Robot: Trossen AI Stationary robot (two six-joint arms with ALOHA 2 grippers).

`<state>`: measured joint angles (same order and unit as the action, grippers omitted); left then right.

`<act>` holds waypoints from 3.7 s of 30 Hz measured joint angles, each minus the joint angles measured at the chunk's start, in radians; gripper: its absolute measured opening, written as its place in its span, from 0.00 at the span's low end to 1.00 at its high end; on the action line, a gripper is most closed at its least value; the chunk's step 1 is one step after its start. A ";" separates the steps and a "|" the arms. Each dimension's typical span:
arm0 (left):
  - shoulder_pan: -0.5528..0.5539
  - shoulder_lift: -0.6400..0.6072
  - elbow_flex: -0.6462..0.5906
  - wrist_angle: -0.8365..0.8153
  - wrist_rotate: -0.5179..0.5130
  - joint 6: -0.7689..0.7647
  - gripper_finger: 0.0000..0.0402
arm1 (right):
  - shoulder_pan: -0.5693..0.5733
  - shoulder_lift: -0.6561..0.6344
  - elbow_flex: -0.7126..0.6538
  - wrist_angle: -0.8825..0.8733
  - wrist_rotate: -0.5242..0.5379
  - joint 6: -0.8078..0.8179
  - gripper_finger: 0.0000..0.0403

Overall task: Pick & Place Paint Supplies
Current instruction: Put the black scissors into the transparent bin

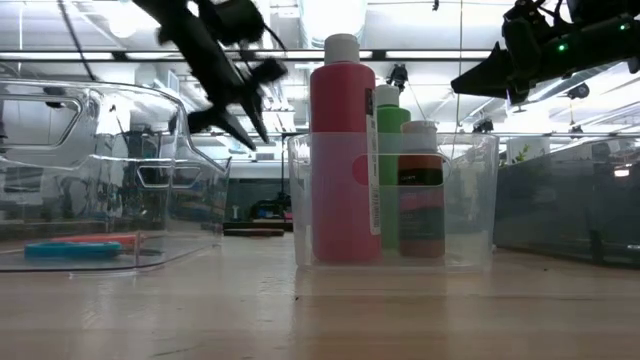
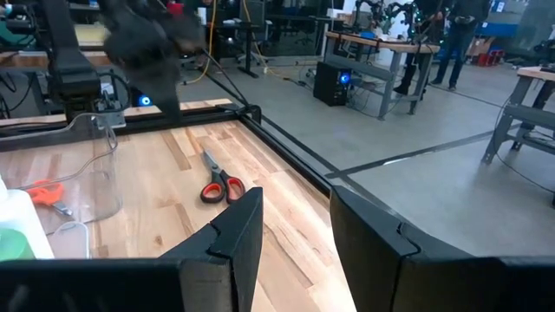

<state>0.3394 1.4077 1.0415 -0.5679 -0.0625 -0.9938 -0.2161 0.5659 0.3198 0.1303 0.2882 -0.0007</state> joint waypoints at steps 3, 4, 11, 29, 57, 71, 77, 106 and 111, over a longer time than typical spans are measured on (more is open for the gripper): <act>0.045 0.115 0.062 -0.001 0.074 0.060 0.29 | 0.000 0.000 0.000 0.000 0.000 0.000 0.33; 0.054 0.151 0.087 -0.010 0.091 0.070 0.29 | 0.000 0.000 0.000 0.000 0.000 0.000 0.33; 0.080 0.371 0.269 -0.140 0.116 0.127 0.29 | 0.000 0.000 0.000 0.000 0.000 0.000 0.33; 0.115 0.591 0.375 -0.274 0.073 0.134 0.29 | 0.000 0.000 0.000 0.000 0.000 0.000 0.33; 0.128 0.671 0.375 -0.254 0.078 0.160 0.25 | 0.000 0.000 0.000 0.000 0.000 0.000 0.33; 0.128 0.671 0.374 -0.251 0.075 0.180 0.06 | 0.000 0.000 0.000 0.000 0.000 0.000 0.33; 0.128 0.671 0.374 -0.248 0.077 0.183 0.06 | 0.000 0.000 0.000 0.000 0.000 0.000 0.33; -0.015 0.245 0.372 -0.340 -0.076 0.169 0.06 | 0.000 0.000 0.000 0.000 0.000 0.000 0.33; -0.124 0.123 0.374 -0.409 -0.147 0.083 0.06 | 0.000 0.000 0.000 0.000 0.000 0.000 0.33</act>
<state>0.2156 1.5312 1.4155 -0.9771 -0.2098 -0.9111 -0.2165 0.5663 0.3196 0.1300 0.2886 -0.0006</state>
